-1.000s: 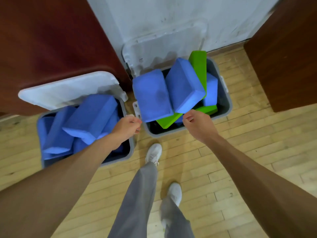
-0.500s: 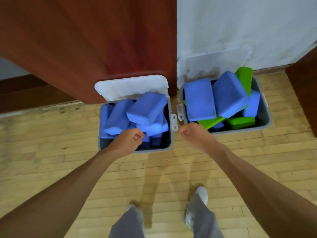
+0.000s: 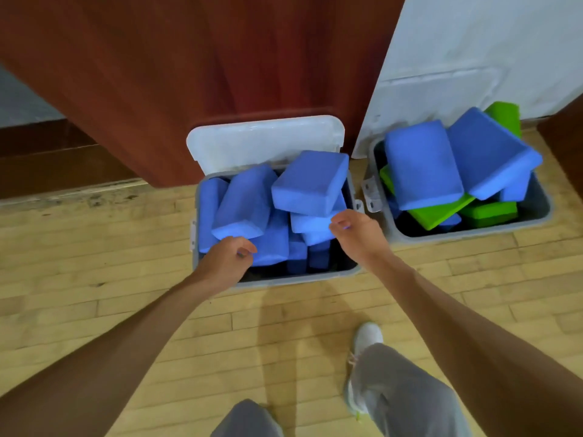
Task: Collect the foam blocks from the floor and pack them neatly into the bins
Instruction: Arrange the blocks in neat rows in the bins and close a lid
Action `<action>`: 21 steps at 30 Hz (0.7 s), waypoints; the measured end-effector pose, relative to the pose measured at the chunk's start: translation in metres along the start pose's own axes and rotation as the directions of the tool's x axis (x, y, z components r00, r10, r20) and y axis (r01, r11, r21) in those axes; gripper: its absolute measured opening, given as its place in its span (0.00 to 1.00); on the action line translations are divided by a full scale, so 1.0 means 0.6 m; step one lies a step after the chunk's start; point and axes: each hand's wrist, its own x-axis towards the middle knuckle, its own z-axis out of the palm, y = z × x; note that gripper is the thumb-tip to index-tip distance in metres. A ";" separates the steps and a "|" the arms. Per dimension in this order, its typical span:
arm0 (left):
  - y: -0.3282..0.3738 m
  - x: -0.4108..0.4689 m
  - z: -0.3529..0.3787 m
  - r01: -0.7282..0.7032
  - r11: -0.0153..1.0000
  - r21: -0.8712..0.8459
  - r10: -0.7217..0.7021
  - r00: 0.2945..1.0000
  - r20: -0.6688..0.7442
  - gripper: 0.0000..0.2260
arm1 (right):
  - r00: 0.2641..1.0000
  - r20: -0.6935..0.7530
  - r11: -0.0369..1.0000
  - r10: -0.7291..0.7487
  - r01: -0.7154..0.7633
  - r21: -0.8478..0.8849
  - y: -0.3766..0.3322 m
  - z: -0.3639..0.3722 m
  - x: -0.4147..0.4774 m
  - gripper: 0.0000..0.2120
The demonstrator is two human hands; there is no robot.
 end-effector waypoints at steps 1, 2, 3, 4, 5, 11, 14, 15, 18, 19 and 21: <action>-0.002 0.026 0.013 -0.016 1.000 0.005 0.016 0.999 -0.037 0.11 | 0.999 -0.037 0.998 0.011 -0.009 0.057 0.016 0.010 0.023 0.14; -0.002 0.055 0.027 -0.029 1.000 0.001 0.029 0.996 -0.081 0.13 | 0.997 -0.073 0.996 0.012 -0.006 0.090 0.033 0.021 0.050 0.15; -0.004 0.085 0.041 -0.049 0.999 -0.018 0.046 0.991 -0.125 0.14 | 0.994 -0.107 0.993 0.022 -0.010 0.115 0.052 0.031 0.079 0.15; -0.001 0.115 0.054 -0.070 0.997 -0.041 0.062 0.984 -0.165 0.14 | 0.988 -0.152 0.989 0.020 0.002 0.145 0.074 0.043 0.109 0.14; 0.002 0.145 0.067 -0.085 0.994 -0.069 0.069 0.975 -0.210 0.15 | 0.981 -0.193 0.988 0.011 0.018 0.151 0.094 0.055 0.140 0.11; 0.012 0.289 0.123 -0.113 0.953 -0.280 -0.003 0.924 -0.382 0.12 | 0.972 -0.222 0.938 -0.083 0.151 0.312 0.143 0.114 0.253 0.45; 0.015 0.335 0.146 -0.152 0.869 -0.472 -0.062 0.911 -0.407 0.06 | 0.970 -0.184 0.894 -0.160 0.222 0.390 0.155 0.128 0.271 0.42; 0.016 0.345 0.156 -0.175 0.835 -0.522 -0.068 0.908 -0.414 0.06 | 0.972 -0.164 0.885 -0.170 0.224 0.409 0.162 0.134 0.276 0.42; 0.016 0.360 0.184 -0.261 0.734 -0.627 -0.046 0.902 -0.429 0.12 | 0.959 -0.176 0.888 -0.223 0.274 0.368 0.169 0.143 0.269 0.51; 0.015 0.360 0.191 -0.257 0.701 -0.665 -0.043 0.916 -0.399 0.16 | 0.957 -0.201 0.882 -0.207 0.272 0.385 0.175 0.142 0.275 0.50; 0.019 0.355 0.200 -0.226 0.655 -0.721 -0.005 0.953 -0.303 0.21 | 0.957 -0.252 0.827 -0.140 0.253 0.501 0.184 0.132 0.275 0.41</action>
